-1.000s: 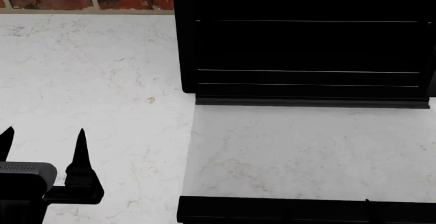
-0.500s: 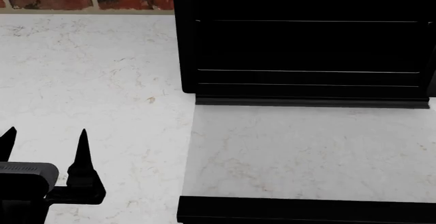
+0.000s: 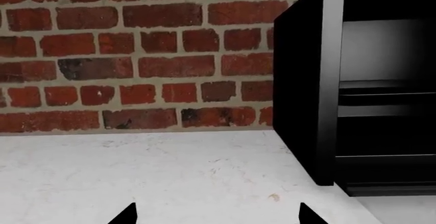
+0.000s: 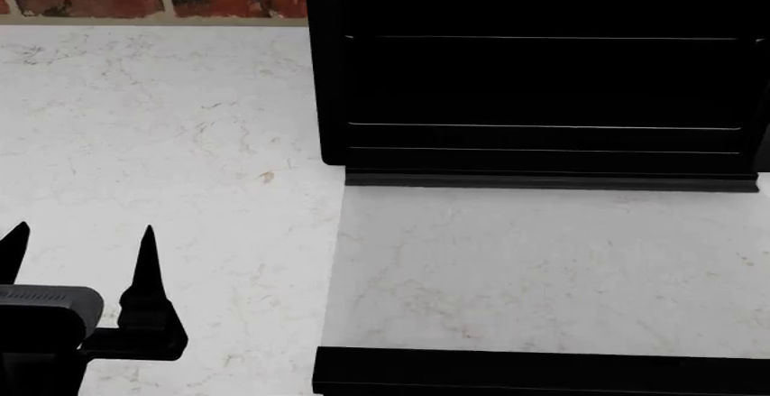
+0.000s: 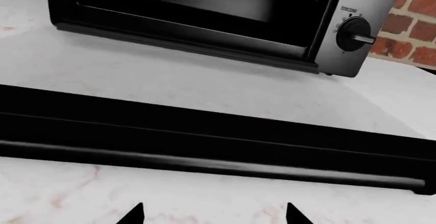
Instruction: Close the toaster oven door.
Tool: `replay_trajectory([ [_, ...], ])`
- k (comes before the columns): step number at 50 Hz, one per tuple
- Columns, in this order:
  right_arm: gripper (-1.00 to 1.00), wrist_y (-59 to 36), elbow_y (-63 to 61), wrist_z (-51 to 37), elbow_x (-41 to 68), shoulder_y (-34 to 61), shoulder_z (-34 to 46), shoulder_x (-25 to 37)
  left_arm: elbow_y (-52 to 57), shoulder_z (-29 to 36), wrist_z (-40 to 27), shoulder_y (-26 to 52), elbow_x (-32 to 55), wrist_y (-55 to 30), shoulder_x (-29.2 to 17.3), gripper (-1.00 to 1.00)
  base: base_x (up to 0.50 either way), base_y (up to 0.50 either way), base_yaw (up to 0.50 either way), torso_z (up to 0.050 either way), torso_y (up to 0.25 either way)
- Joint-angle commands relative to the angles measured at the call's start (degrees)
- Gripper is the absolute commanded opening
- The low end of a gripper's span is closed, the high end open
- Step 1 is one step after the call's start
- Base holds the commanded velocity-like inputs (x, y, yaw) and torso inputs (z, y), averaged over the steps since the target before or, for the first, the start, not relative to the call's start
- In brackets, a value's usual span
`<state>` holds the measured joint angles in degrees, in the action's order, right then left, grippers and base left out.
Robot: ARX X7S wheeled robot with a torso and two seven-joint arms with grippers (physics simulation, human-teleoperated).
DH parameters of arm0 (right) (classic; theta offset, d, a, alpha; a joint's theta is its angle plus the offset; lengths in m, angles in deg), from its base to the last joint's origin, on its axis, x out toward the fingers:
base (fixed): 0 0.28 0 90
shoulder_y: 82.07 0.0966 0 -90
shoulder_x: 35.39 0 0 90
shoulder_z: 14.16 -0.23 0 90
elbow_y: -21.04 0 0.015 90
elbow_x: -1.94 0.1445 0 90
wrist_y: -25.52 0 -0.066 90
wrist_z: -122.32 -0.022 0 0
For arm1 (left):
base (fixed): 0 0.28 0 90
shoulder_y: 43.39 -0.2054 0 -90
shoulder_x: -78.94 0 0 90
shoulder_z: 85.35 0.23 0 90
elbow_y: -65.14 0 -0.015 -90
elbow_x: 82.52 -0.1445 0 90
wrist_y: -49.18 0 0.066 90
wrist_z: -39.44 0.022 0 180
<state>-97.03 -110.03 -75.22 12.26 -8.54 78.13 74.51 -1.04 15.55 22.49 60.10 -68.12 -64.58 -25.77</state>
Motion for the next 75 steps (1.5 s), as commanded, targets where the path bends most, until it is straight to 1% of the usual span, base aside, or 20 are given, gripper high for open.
replay_trajectory([
  [1, 1.0, -1.8, 3.2, 0.1, 0.2, 2.2, 0.7, 0.1, 0.1, 0.2, -0.1, 0.0, 0.4, 0.2, -0.2, 1.0, 0.0, 0.0, 0.0, 0.0, 0.0],
  [16, 1.0, -0.8, 8.9, 1.1, 0.7, 5.1, 1.5, -0.1, -0.2, 0.6, -0.4, -0.1, 0.5, 0.6, -0.4, 1.0, 0.01, 0.0, 0.0, 0.0, 0.0],
  [40, 1.0, -1.1, 12.7, 1.4, 0.2, 10.3, 3.0, 0.2, -0.1, 1.3, -1.1, 0.0, 0.9, 0.6, -0.8, 1.0, 0.01, 0.0, 0.01, -0.001, 0.0],
  [59, 1.0, 0.4, 19.4, 2.4, 0.6, 14.4, 4.0, -0.3, -0.1, 1.6, -1.5, 0.0, 1.3, 0.8, -1.1, 1.0, 0.02, 0.0, 0.01, -0.001, 0.0],
  [66, 1.0, 0.2, 20.3, 2.5, 0.7, 16.3, 4.2, -0.3, -0.3, 1.8, -1.6, 0.0, 1.3, 1.0, -1.2, 1.0, 0.02, 0.0, 0.01, -0.001, 0.0],
  [75, 1.0, -2.5, 17.9, 2.1, 1.2, 19.4, 3.5, 0.3, -0.1, 2.0, -1.8, -0.1, 1.4, 1.1, -1.4, 1.0, 0.02, 0.0, 0.01, 0.0, 0.0],
])
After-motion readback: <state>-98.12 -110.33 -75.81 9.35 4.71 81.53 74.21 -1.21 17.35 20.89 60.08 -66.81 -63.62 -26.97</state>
